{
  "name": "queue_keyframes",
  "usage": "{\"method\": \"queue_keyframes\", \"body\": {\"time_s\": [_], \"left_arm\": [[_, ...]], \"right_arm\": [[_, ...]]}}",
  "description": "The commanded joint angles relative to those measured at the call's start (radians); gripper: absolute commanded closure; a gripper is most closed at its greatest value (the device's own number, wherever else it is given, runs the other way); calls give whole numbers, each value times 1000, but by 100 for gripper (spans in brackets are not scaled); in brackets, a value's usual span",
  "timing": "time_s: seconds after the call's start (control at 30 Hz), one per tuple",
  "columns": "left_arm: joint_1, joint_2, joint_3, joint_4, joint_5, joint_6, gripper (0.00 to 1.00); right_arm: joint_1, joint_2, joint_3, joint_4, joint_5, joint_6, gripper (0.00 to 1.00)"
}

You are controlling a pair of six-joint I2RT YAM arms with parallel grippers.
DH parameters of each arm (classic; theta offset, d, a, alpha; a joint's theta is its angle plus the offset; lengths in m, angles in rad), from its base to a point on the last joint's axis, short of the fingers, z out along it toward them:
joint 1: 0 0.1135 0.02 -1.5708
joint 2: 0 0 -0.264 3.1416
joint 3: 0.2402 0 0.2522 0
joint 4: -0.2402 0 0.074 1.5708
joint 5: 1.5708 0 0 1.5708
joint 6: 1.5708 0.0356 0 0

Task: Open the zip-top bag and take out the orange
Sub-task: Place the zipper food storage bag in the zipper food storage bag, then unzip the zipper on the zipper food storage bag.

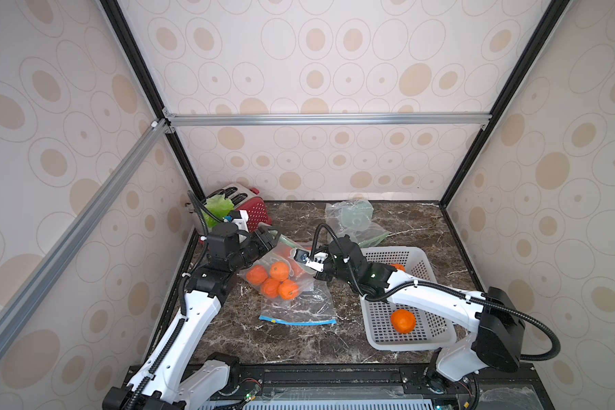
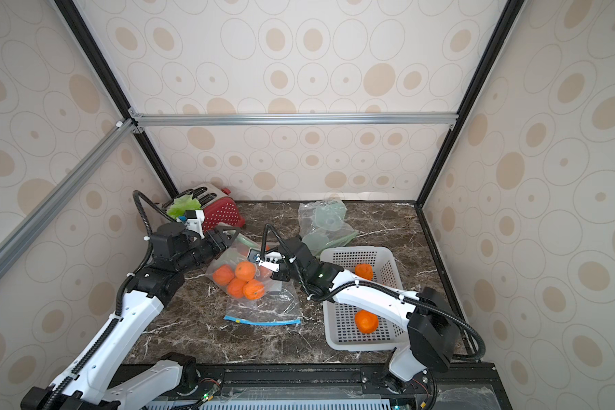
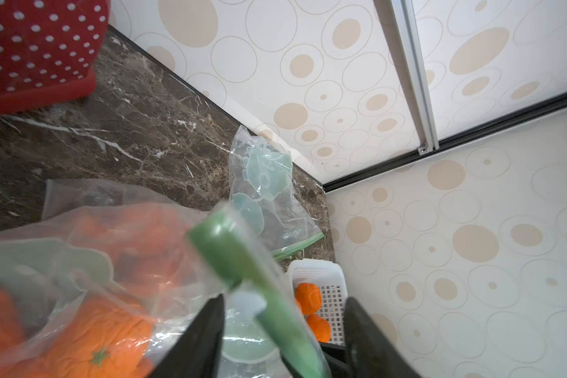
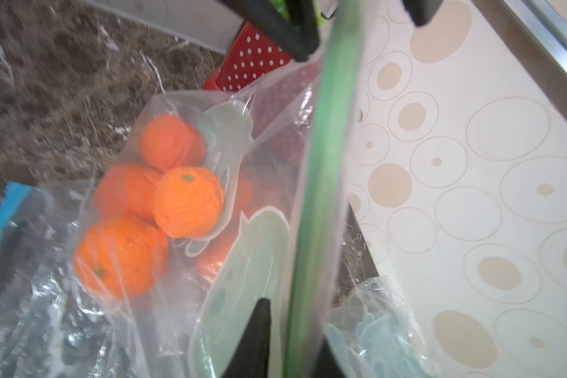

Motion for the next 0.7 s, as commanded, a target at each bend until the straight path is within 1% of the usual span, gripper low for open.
{"method": "queue_keyframes", "body": {"time_s": [0.0, 0.1, 0.13, 0.2, 0.3, 0.33, 0.4, 0.47, 0.5, 0.53, 0.6, 0.67], "left_arm": [[-3, -59, 132, -152, -59, 236, 11], [0, -85, 200, -234, -106, 412, 9], [-1, -92, 216, -254, -104, 470, 11], [-1, -112, 224, -259, -58, 569, 13], [-1, -145, 189, -235, 64, 725, 17], [-1, -150, 180, -237, 113, 770, 18], [0, -158, 176, -284, 199, 888, 18], [-1, -167, 184, -388, 241, 1036, 18], [-6, -180, 173, -427, 229, 1095, 18], [-24, -202, 148, -429, 181, 1136, 19], [-32, -238, 103, -410, 159, 1176, 22], [-33, -273, 61, -371, 163, 1205, 25]], "right_arm": [[-5, -127, -7, -94, -146, -11, 87], [-61, -204, -3, -195, -316, 36, 88], [-89, -224, -1, -209, -355, 66, 90], [-140, -257, 9, -256, -444, 89, 92], [-196, -277, 37, -307, -516, 116, 97], [-220, -273, 52, -328, -557, 132, 98], [-256, -259, 85, -363, -611, 170, 99], [-279, -242, 106, -389, -639, 192, 100], [-285, -238, 104, -390, -650, 193, 100], [-292, -236, 98, -382, -656, 203, 100], [-306, -226, 95, -371, -668, 233, 100], [-324, -213, 103, -366, -691, 261, 100]]}}
